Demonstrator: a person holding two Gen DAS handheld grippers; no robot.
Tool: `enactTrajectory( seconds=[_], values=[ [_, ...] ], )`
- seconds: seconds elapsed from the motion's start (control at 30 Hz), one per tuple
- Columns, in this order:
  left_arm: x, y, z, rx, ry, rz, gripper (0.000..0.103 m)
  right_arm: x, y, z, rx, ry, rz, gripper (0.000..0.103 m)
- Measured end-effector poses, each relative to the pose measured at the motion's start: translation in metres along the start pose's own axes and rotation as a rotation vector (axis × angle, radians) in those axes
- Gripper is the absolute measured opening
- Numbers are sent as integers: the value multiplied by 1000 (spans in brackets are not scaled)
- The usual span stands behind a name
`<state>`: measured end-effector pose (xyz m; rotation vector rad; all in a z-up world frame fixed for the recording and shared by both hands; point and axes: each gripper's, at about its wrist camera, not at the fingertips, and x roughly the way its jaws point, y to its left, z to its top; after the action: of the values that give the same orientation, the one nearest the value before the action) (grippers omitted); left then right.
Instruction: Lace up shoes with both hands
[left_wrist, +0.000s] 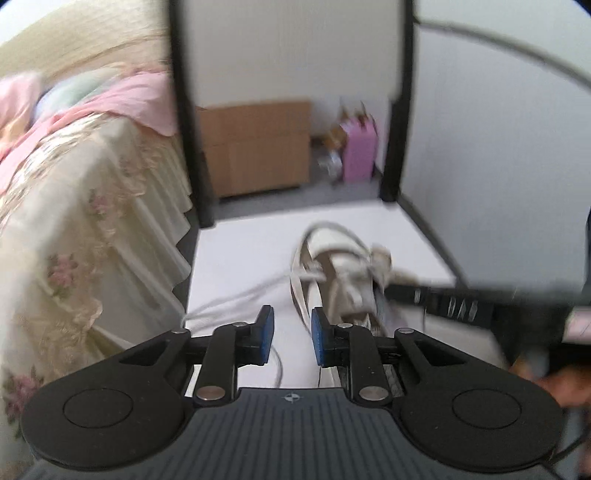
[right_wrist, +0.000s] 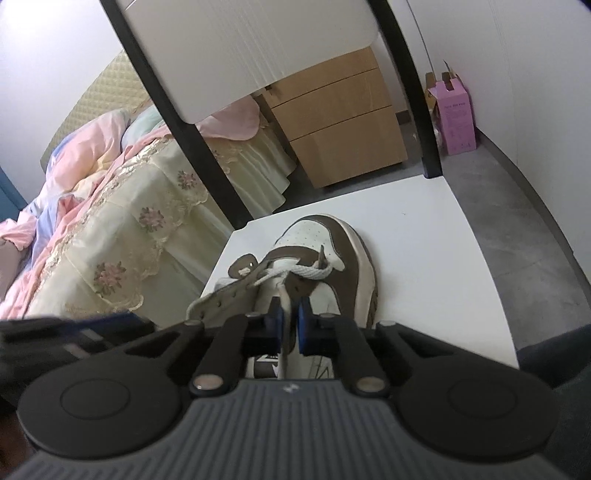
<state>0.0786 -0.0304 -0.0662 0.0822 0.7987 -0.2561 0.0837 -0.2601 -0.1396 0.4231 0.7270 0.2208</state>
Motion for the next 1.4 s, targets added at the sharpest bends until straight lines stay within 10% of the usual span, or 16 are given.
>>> enactTrajectory(
  seconds=[0.47, 1.4],
  values=[
    [92, 107, -23, -939, -20, -402, 40, -1, -5, -1, 68, 13, -4, 15],
    [147, 121, -56, -1204, 90, -617, 66, 7, -8, -2, 116, 28, -48, 37]
  ],
)
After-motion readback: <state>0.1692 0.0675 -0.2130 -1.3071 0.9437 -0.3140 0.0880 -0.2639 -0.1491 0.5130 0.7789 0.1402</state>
